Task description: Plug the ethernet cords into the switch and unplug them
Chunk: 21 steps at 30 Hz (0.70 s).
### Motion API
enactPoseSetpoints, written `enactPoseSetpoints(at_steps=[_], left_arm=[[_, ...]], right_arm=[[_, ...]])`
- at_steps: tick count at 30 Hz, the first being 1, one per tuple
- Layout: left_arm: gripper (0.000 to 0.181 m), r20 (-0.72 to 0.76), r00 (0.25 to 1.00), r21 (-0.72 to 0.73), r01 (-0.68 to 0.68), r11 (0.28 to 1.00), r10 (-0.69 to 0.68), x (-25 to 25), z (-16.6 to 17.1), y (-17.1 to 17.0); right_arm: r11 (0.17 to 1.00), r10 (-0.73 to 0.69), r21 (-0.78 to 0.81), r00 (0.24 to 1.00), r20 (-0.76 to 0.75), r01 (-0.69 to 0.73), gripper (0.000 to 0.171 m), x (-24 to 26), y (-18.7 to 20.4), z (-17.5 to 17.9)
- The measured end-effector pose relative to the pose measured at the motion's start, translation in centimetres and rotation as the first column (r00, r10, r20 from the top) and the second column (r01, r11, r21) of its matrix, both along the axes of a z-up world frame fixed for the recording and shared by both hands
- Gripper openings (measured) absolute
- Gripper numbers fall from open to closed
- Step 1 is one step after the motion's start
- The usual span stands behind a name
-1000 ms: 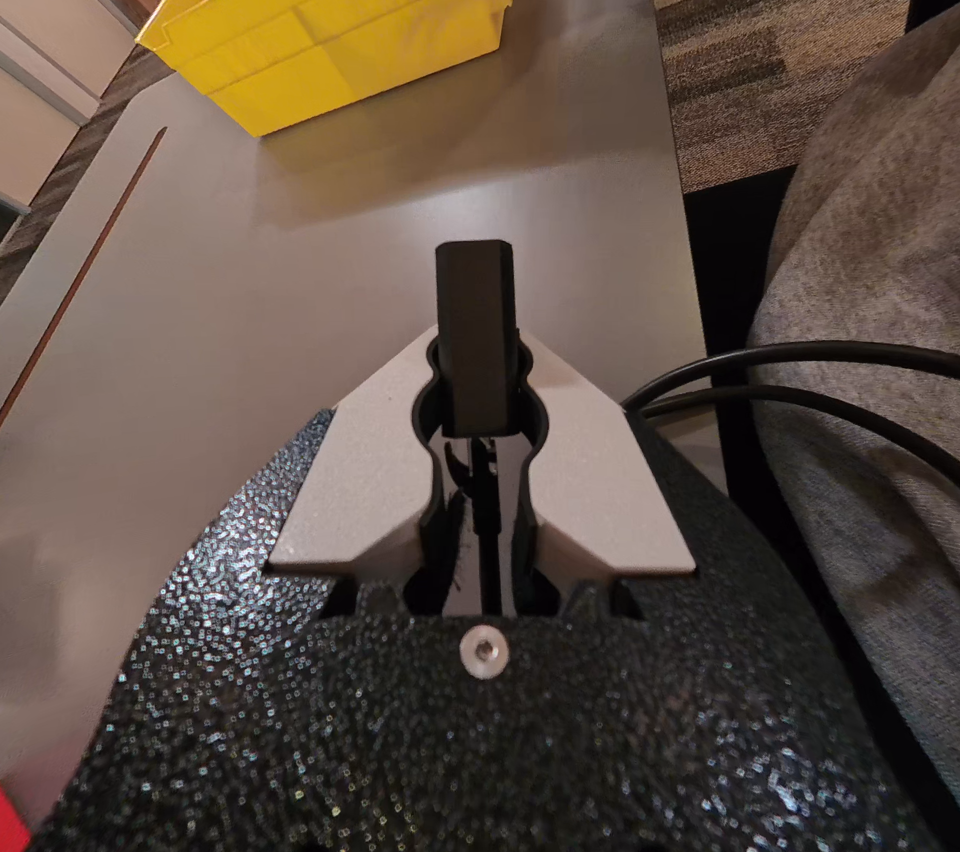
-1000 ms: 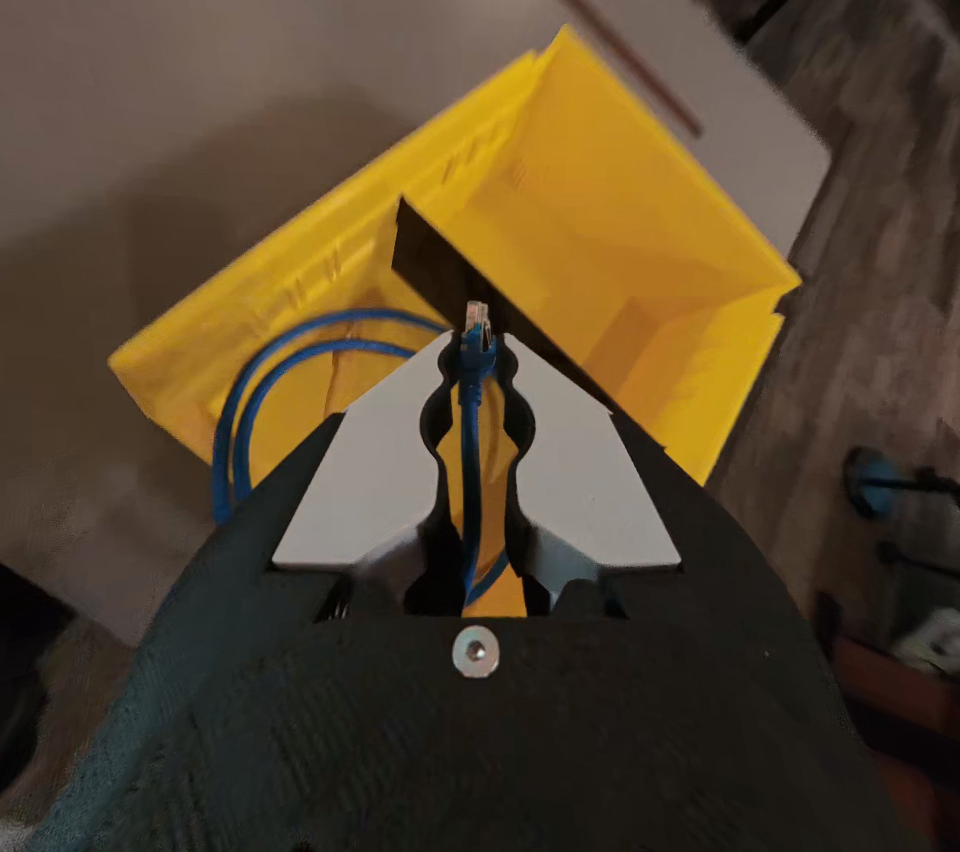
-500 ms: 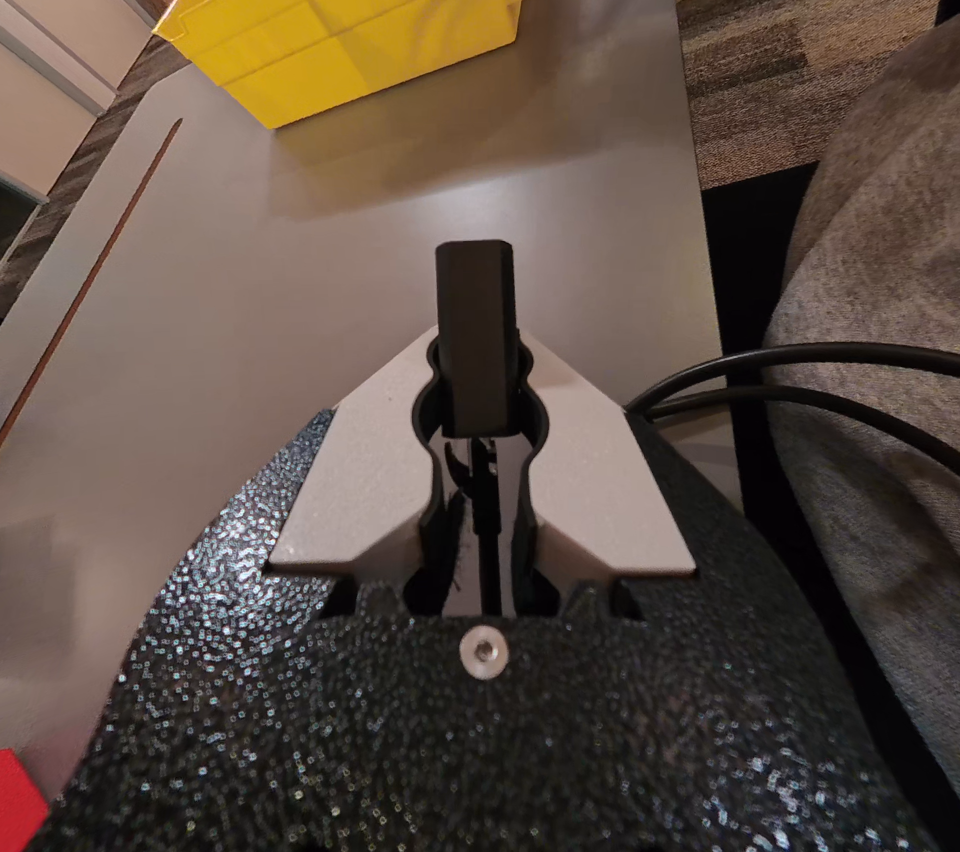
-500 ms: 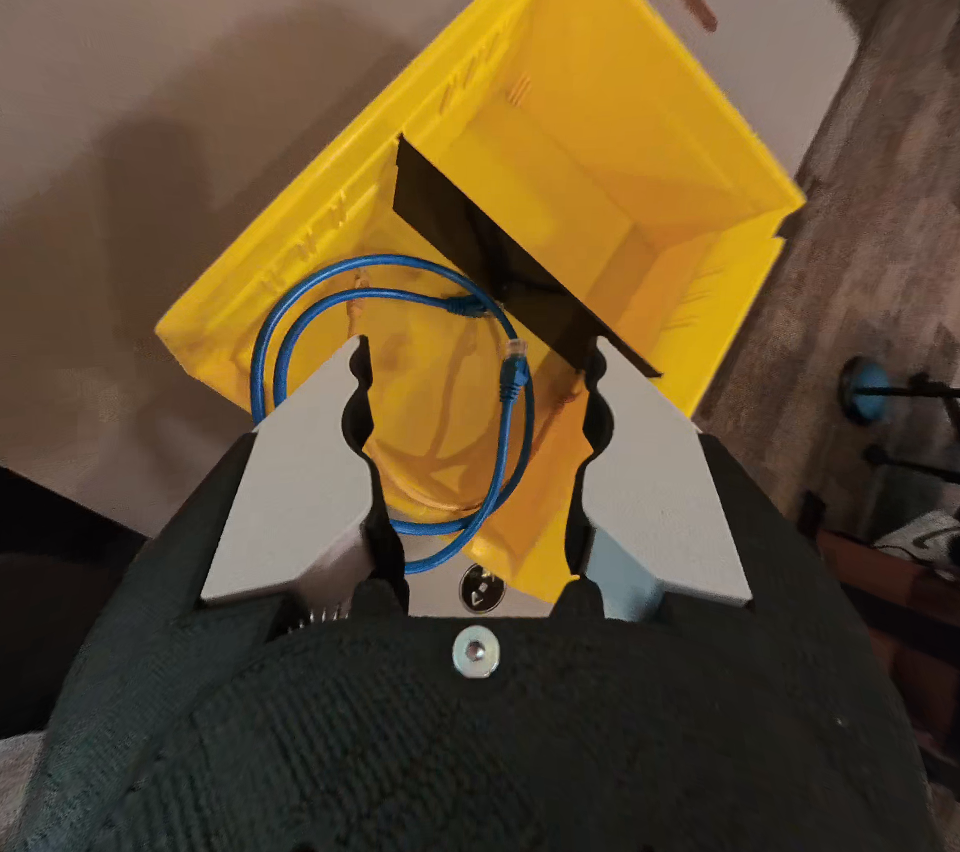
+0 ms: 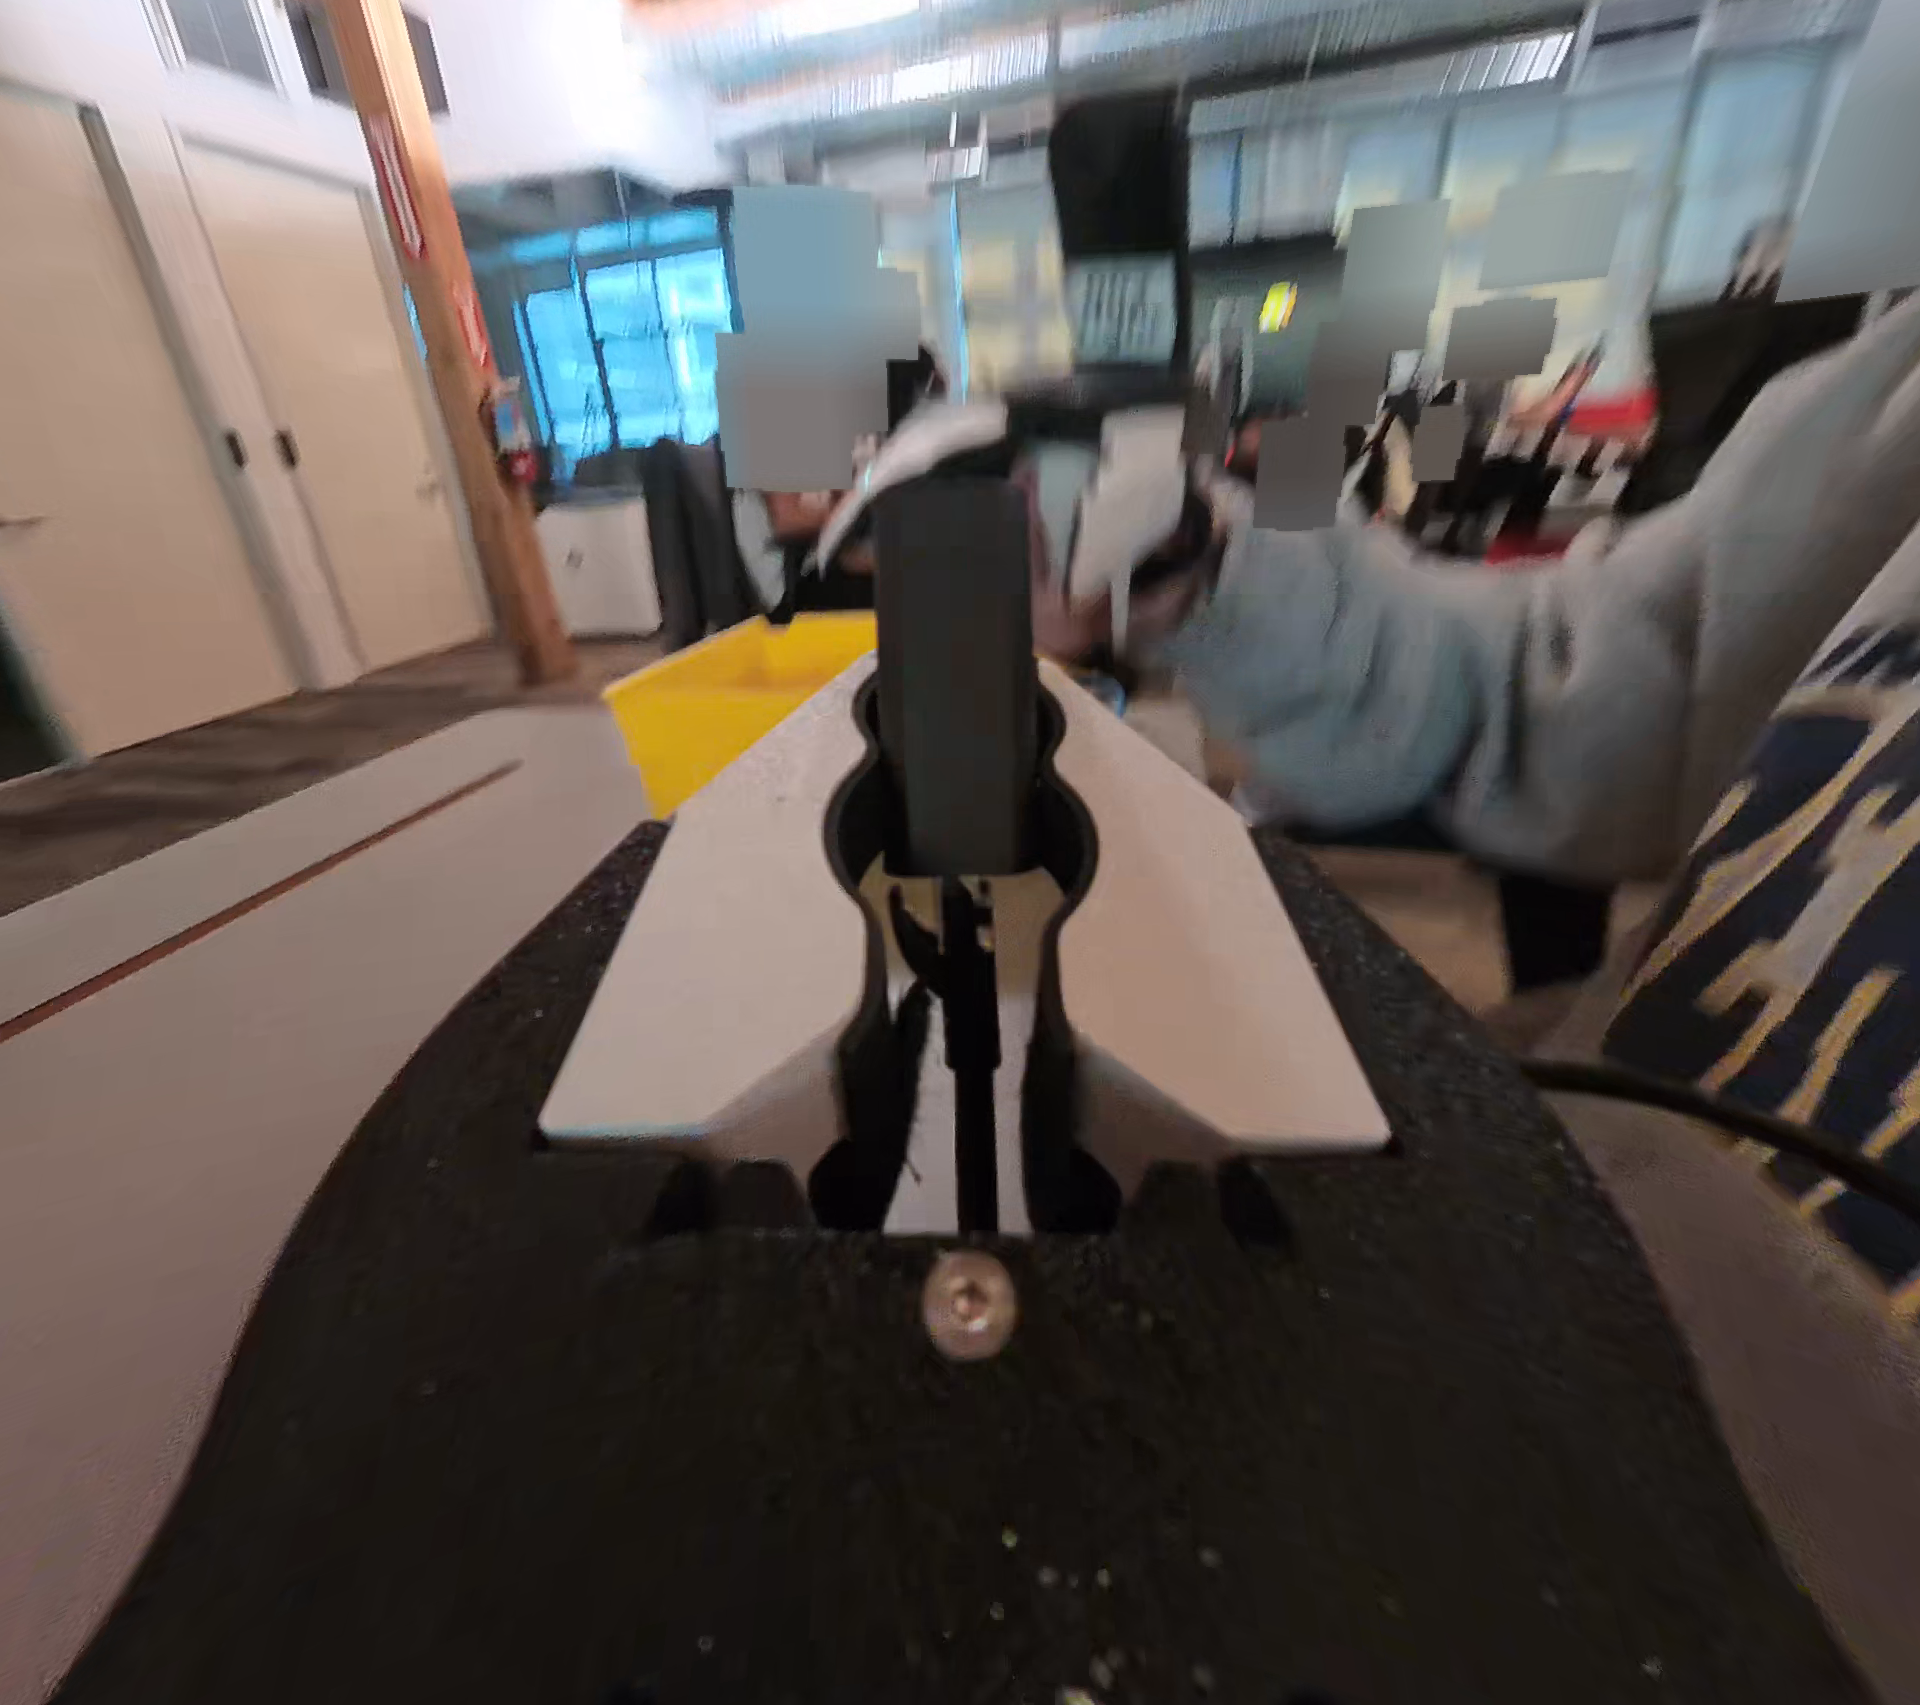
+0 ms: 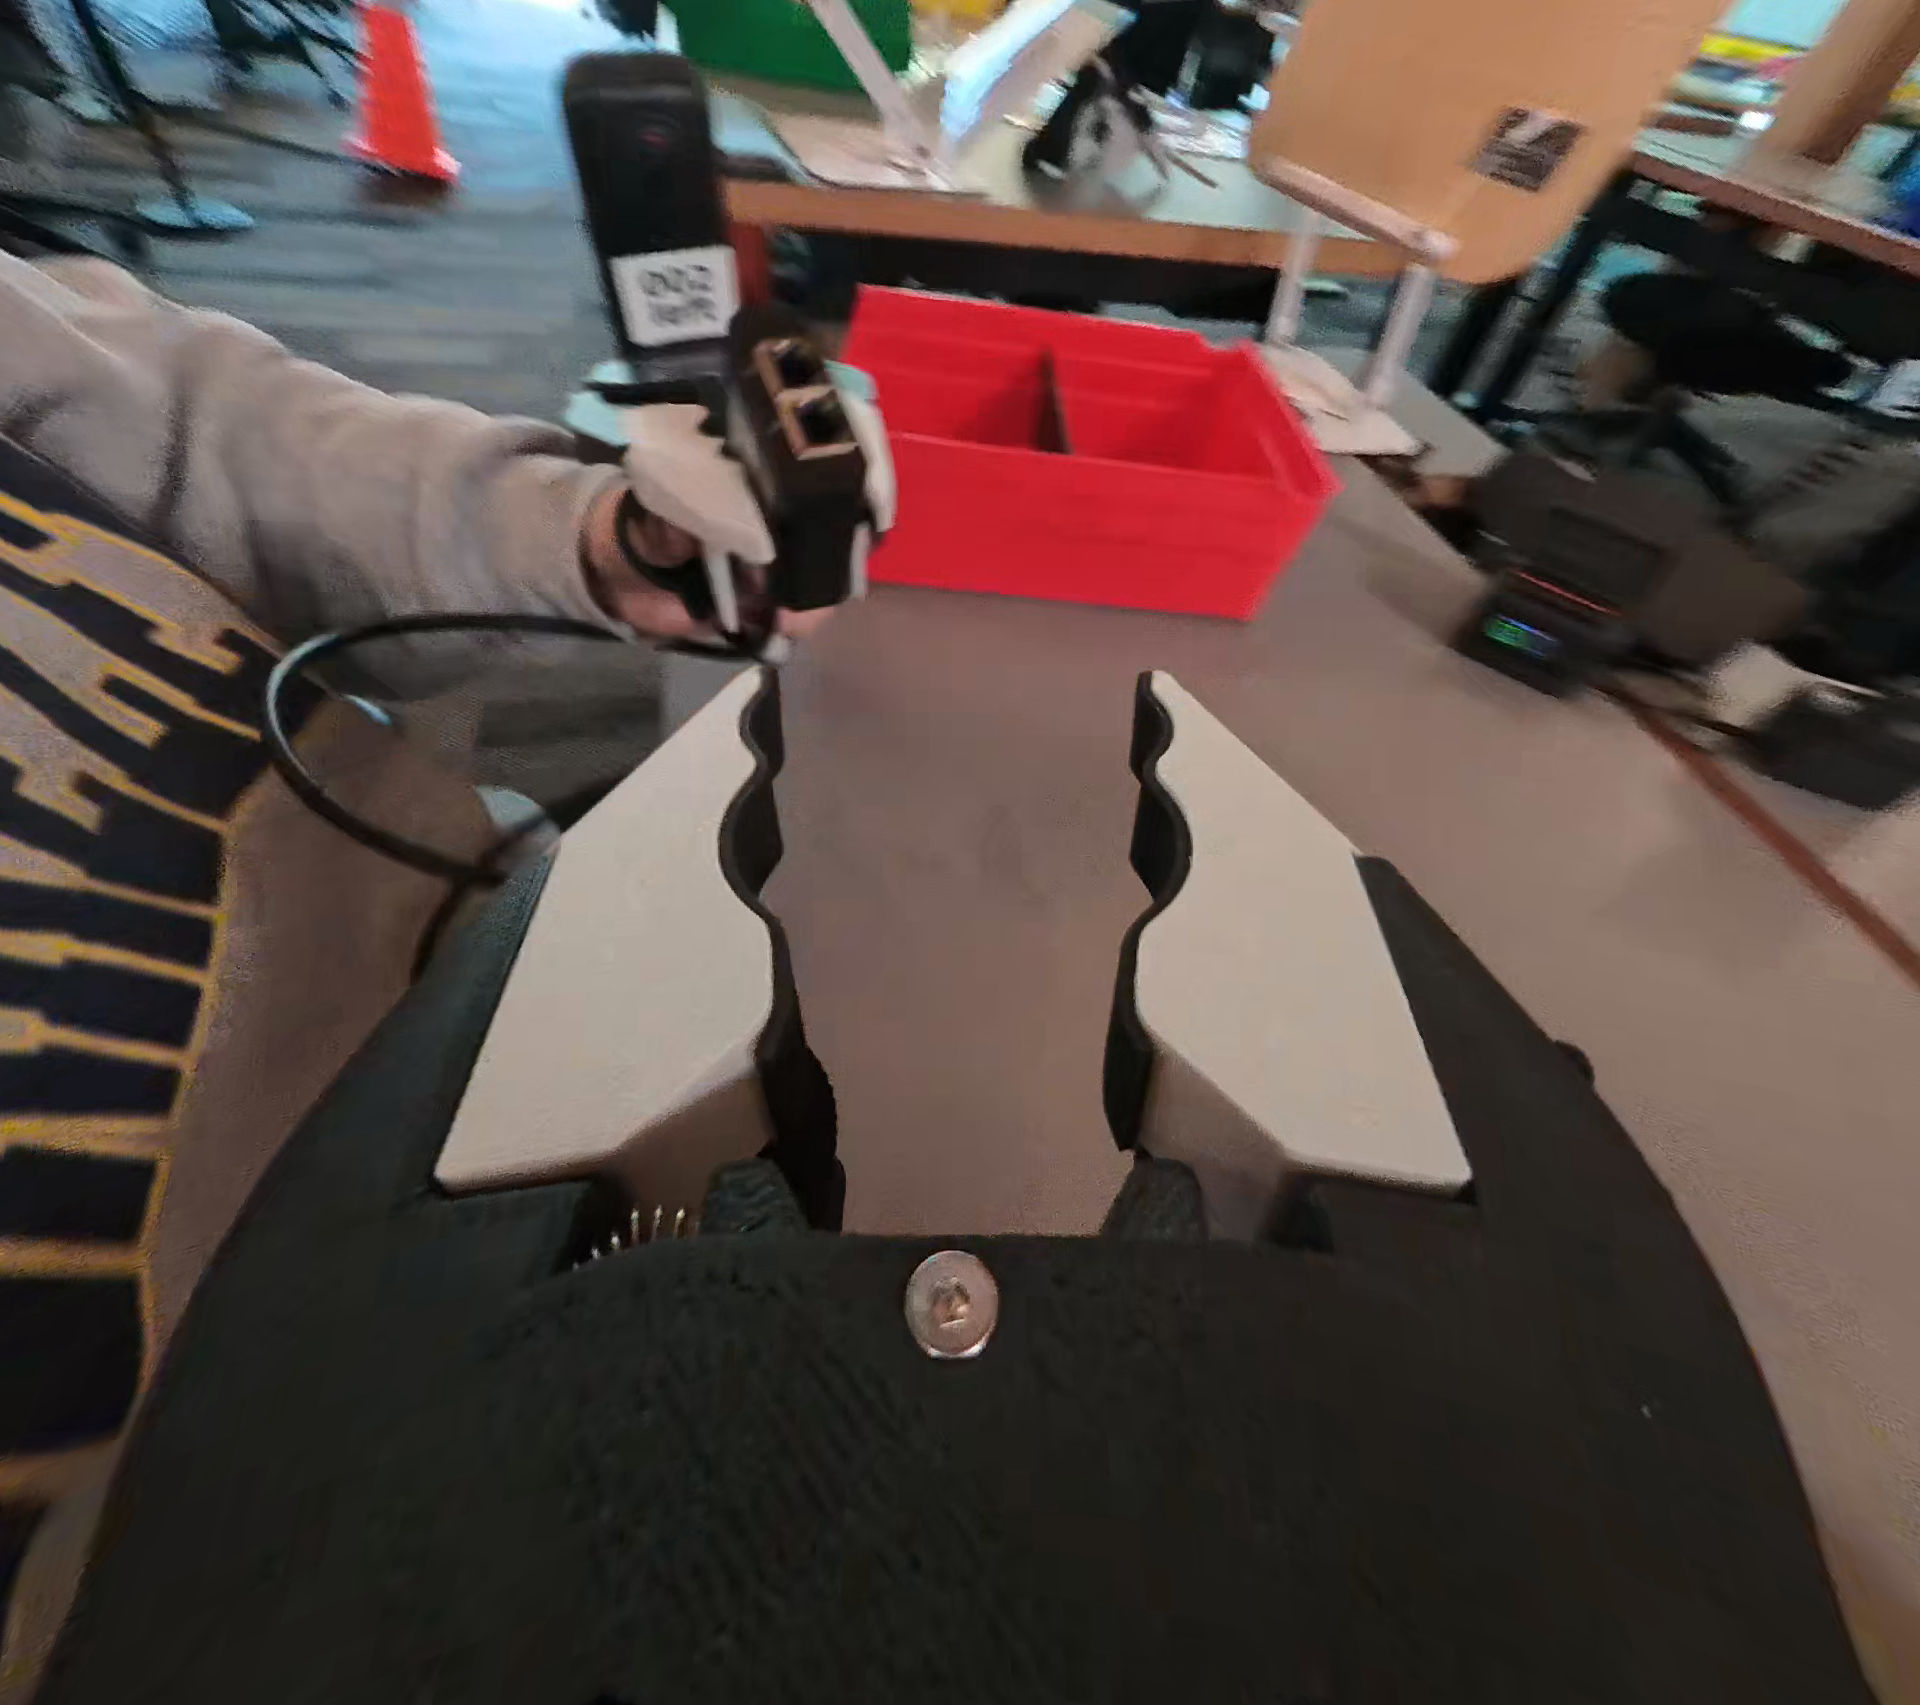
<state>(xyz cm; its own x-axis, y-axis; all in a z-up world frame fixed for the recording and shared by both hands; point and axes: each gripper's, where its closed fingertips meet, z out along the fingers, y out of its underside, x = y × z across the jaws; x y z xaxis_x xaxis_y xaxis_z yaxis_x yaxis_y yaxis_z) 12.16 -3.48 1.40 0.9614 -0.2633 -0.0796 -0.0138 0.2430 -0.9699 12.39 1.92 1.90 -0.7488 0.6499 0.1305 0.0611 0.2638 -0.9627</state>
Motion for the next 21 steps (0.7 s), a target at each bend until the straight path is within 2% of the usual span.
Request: enactPoseSetpoints(at_steps=[4,6,8,13,16,21], left_arm=[[0.020,0.195,0.970,0.213,0.102,0.972,-0.145,-0.2,3.3,-1.9],[0.020,0.253,0.947,0.287,0.119,0.950,-0.196,-0.5,4.1,-2.5],[0.020,0.272,0.933,0.345,0.134,0.929,-0.236,-0.6,4.6,-2.9],[0.020,0.275,0.899,0.397,0.216,0.892,-0.341,0.4,5.0,-3.3],[0.021,0.250,0.907,0.387,0.228,0.893,-0.340,1.0,4.7,-3.0],[0.020,0.217,0.927,0.345,0.220,0.913,-0.305,1.4,4.1,-2.3]], right_arm=[[0.973,0.129,-0.199,0.991,0.045,-0.118,0.059,-0.7,-6.9,-2.8],[0.949,0.174,-0.280,0.982,0.079,-0.146,0.058,-0.8,-9.1,-3.8],[0.942,0.192,-0.297,0.977,0.097,-0.156,0.053,-0.9,-10.6,-4.4],[0.975,0.128,-0.196,0.985,0.115,-0.104,0.040,-2.0,-11.8,-6.8],[0.964,0.173,-0.232,0.971,0.163,-0.132,0.034,-1.5,-12.7,-7.2],[0.973,0.149,-0.195,0.980,0.134,-0.121,0.009,-1.8,-12.4,-7.3]])
